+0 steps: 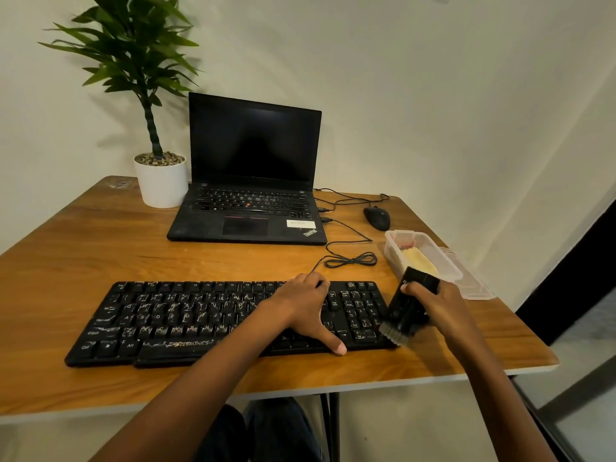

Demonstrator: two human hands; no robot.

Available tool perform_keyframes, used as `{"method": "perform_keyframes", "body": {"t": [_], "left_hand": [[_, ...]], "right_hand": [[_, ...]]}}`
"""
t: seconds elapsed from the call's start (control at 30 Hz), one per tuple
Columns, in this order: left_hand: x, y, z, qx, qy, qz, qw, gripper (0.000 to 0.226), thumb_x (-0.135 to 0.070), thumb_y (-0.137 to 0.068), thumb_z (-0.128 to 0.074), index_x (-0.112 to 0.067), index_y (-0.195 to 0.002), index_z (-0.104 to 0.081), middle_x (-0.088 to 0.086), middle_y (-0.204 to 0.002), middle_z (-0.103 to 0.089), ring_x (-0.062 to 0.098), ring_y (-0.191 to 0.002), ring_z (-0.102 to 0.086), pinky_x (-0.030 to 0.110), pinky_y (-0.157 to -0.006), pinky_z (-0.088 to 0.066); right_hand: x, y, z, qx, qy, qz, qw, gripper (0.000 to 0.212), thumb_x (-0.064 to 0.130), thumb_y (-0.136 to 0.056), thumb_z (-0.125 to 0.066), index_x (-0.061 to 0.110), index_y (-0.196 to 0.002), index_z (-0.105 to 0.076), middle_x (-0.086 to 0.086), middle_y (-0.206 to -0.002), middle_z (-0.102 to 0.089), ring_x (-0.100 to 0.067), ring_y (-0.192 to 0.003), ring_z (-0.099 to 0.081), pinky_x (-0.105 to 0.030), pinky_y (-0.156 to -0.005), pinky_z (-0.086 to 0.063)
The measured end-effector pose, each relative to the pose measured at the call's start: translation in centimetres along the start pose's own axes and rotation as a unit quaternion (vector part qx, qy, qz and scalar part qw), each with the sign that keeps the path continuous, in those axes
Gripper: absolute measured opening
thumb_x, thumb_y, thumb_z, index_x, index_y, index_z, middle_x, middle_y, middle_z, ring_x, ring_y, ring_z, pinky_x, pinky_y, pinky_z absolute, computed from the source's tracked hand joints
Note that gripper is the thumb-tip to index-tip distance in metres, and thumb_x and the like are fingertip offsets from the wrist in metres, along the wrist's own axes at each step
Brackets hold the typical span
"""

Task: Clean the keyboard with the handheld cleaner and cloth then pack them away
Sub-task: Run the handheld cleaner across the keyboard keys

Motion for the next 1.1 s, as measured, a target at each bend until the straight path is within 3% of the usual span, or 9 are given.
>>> {"method": "perform_keyframes", "body": {"t": [0.2, 0.3, 0.43, 0.57, 0.67, 0.8, 0.9, 1.03, 1.1], "left_hand": [[0.0, 0.0, 0.0, 0.003, 0.001, 0.001, 1.000, 0.119, -0.071, -0.065, -0.065, -0.009, -0.149, -0.008, 0.002, -0.155, -0.007, 0.026, -0.141, -0.010, 0.040, -0.115, -0.019], [0.0, 0.0, 0.0, 0.003, 0.001, 0.000, 1.000, 0.119, -0.070, -0.065, -0.065, -0.009, -0.149, -0.008, 0.002, -0.156, -0.007, 0.026, -0.142, -0.010, 0.040, -0.115, -0.018], [0.0, 0.0, 0.0, 0.005, 0.001, 0.001, 1.000, 0.120, -0.071, -0.065, -0.065, -0.009, -0.149, -0.007, 0.002, -0.156, -0.006, 0.026, -0.142, -0.009, 0.040, -0.115, -0.018], [0.1, -0.1, -0.1, 0.002, 0.006, 0.001, 1.000, 0.120, -0.071, -0.065, -0.065, -0.008, -0.149, -0.007, 0.002, -0.155, -0.007, 0.025, -0.142, -0.010, 0.040, -0.115, -0.017], [0.1, -0.1, -0.1, 0.003, 0.005, 0.000, 1.000, 0.120, -0.070, -0.065, -0.065, -0.008, -0.149, -0.007, 0.001, -0.155, -0.006, 0.025, -0.141, -0.009, 0.040, -0.115, -0.017], [0.0, -0.1, -0.1, 0.003, 0.005, 0.000, 1.000, 0.119, -0.070, -0.065, -0.065, -0.008, -0.149, -0.007, 0.003, -0.155, -0.007, 0.025, -0.141, -0.010, 0.039, -0.115, -0.017], [0.1, -0.1, -0.1, 0.004, 0.006, 0.002, 1.000, 0.120, -0.070, -0.065, -0.065, -0.009, -0.149, -0.007, 0.003, -0.156, -0.006, 0.025, -0.142, -0.009, 0.040, -0.115, -0.017], [0.0, -0.1, -0.1, 0.003, 0.004, 0.002, 1.000, 0.120, -0.071, -0.065, -0.065, -0.009, -0.150, -0.006, 0.004, -0.156, -0.006, 0.025, -0.142, -0.009, 0.039, -0.115, -0.016], [0.0, -0.1, -0.1, 0.003, 0.005, 0.002, 1.000, 0.120, -0.071, -0.065, -0.065, -0.008, -0.150, -0.006, 0.003, -0.156, -0.006, 0.026, -0.142, -0.008, 0.039, -0.115, -0.016]], "right_hand": [[-0.4, 0.6, 0.3, 0.022, 0.001, -0.024, 0.999, 0.007, 0.014, -0.087, -0.057, 0.015, -0.092, -0.052, -0.003, -0.084, -0.060, -0.012, -0.075, -0.060, -0.022, -0.048, -0.051], [-0.8, 1.0, 0.9, -0.052, -0.070, -0.008, 0.996, 0.013, 0.014, -0.088, -0.057, 0.018, -0.098, -0.050, 0.000, -0.087, -0.059, -0.013, -0.080, -0.058, -0.028, -0.058, -0.050], [-1.3, 1.9, 0.6, -0.002, -0.064, -0.022, 0.998, 0.011, 0.013, -0.087, -0.057, 0.022, -0.087, -0.052, -0.003, -0.088, -0.061, -0.014, -0.081, -0.059, -0.027, -0.060, -0.049], [-1.2, 2.7, 1.1, -0.081, -0.110, 0.002, 0.991, 0.014, 0.013, -0.087, -0.057, 0.025, -0.091, -0.050, 0.002, -0.084, -0.059, -0.012, -0.081, -0.058, -0.026, -0.064, -0.047], [-1.3, 3.5, 0.4, -0.035, -0.075, 0.006, 0.997, 0.020, 0.011, -0.086, -0.059, 0.029, -0.086, -0.050, 0.005, -0.081, -0.058, -0.006, -0.075, -0.056, -0.018, -0.054, -0.047], [-0.9, 3.2, 1.1, -0.089, -0.034, 0.074, 0.993, 0.017, 0.017, -0.086, -0.061, 0.028, -0.093, -0.051, 0.011, -0.083, -0.057, -0.008, -0.081, -0.057, -0.018, -0.059, -0.044], [-0.3, 3.1, 0.2, 0.006, 0.037, 0.071, 0.997, 0.021, 0.015, -0.085, -0.062, 0.032, -0.084, -0.050, 0.009, -0.082, -0.059, -0.004, -0.079, -0.058, -0.016, -0.055, -0.049], [0.8, 2.4, 0.4, -0.059, 0.074, 0.123, 0.988, 0.018, 0.015, -0.085, -0.063, 0.028, -0.080, -0.051, 0.012, -0.076, -0.055, 0.001, -0.072, -0.052, -0.014, -0.056, -0.041], [1.1, 2.2, -0.1, -0.023, 0.136, 0.138, 0.981, 0.011, 0.015, -0.086, -0.062, 0.021, -0.084, -0.053, 0.011, -0.074, -0.055, 0.001, -0.071, -0.051, -0.012, -0.053, -0.041]]}}
Point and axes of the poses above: each hand's wrist, its own y-axis away from the middle knuckle, its own z-axis out of the back of the hand, x = y × z, the point moved 2 cm from there along -y, towards the middle knuckle
